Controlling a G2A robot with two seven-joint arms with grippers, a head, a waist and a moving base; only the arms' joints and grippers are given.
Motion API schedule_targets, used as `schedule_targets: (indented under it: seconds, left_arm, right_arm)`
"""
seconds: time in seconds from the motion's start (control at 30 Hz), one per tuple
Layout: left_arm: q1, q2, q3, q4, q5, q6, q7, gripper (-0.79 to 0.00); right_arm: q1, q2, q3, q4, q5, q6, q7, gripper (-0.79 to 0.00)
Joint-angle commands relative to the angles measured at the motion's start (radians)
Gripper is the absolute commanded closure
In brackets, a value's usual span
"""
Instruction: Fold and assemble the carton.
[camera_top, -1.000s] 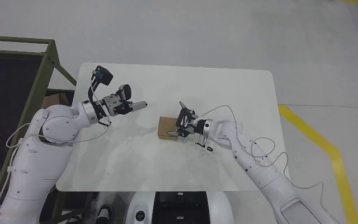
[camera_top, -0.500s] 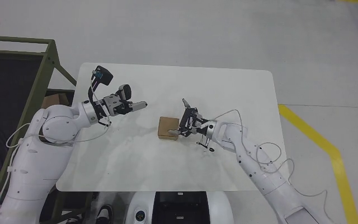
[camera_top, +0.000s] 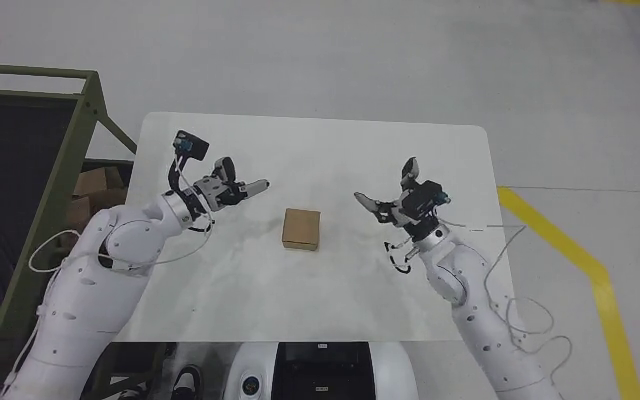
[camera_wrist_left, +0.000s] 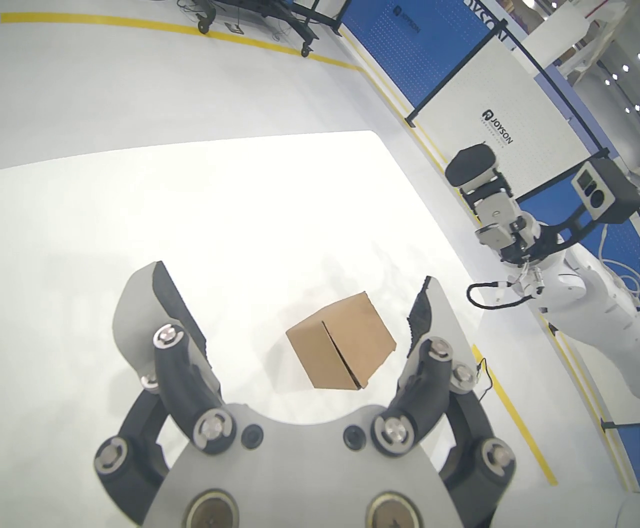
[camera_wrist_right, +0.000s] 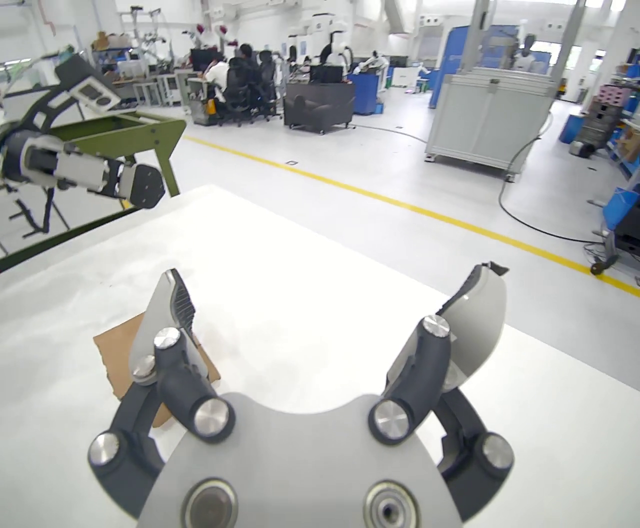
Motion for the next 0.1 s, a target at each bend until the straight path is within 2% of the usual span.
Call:
schedule_targets:
  seconds: [0.0, 0.07]
  left_arm:
    - [0.006, -0.004, 0.011, 0.005, 0.031, 0.034, 0.046, -0.785]
    - [0.010, -0.009, 0.025, 0.011, 0.048, 0.070, 0.078, -0.785]
  right_arm:
    - [-0.020, 0.004, 0.034, -0.022, 0.026, 0.012, -0.006, -0.785]
    - [-0.036, 0.008, 0.066, -0.050, 0.052, 0.011, -0.001, -0.785]
